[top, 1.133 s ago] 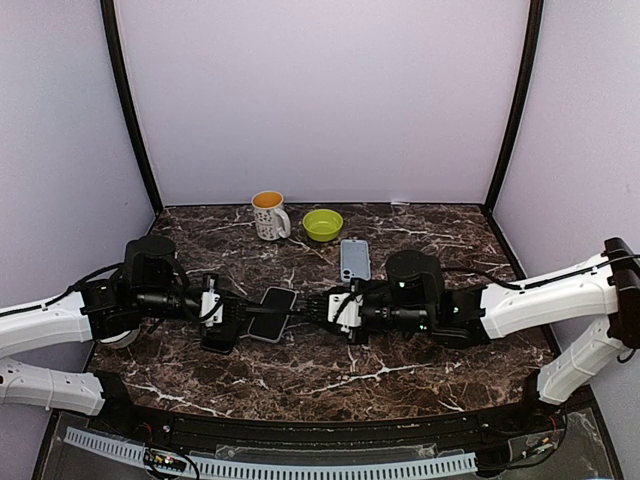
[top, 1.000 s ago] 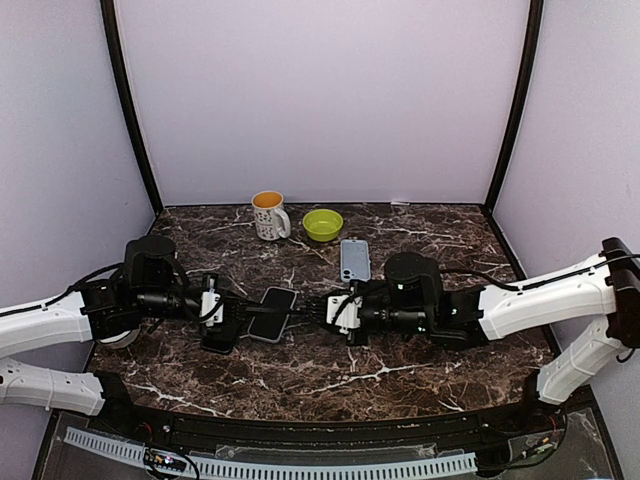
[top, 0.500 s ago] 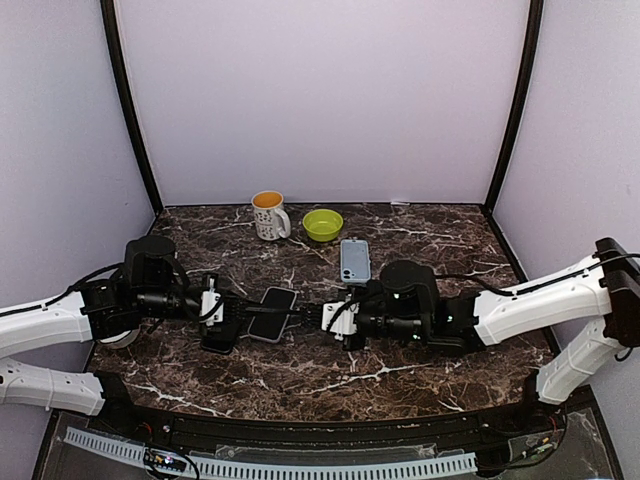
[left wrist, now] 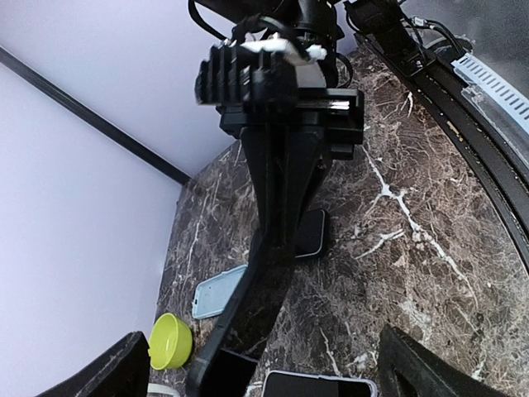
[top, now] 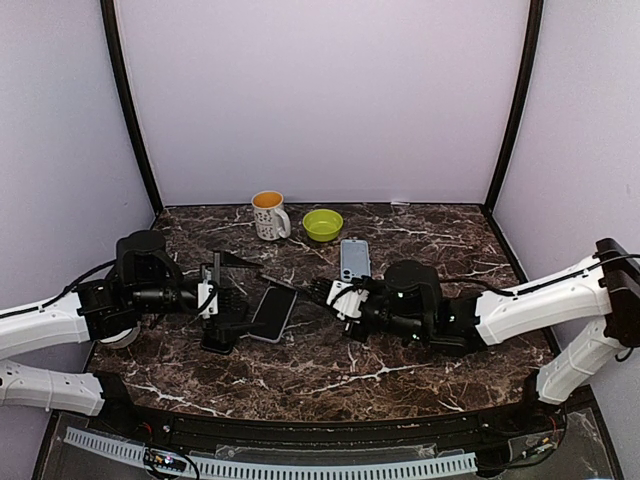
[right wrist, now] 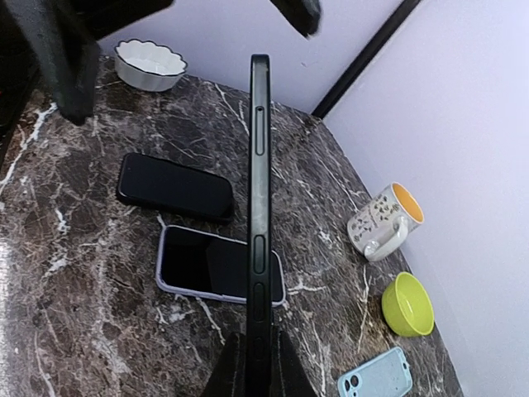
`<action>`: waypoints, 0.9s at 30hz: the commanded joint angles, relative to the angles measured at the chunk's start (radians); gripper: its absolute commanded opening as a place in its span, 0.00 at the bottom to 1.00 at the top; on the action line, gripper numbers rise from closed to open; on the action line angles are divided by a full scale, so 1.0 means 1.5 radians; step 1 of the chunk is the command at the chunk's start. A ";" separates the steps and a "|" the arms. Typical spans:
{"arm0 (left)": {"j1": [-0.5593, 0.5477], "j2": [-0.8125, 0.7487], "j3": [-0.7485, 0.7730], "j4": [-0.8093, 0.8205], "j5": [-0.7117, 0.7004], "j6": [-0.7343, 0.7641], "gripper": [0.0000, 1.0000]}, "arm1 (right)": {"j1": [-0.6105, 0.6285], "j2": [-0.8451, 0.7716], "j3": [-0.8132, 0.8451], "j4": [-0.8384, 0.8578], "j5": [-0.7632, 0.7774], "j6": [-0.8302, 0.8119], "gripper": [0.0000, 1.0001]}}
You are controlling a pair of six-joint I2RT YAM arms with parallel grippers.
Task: Take the phone out of the phone case
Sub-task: Pass from the left arm to the right, then place the phone at the center of the board.
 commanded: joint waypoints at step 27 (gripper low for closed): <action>0.001 -0.011 -0.001 0.033 0.010 -0.011 0.97 | -0.493 0.008 0.113 -0.236 -0.255 0.723 0.00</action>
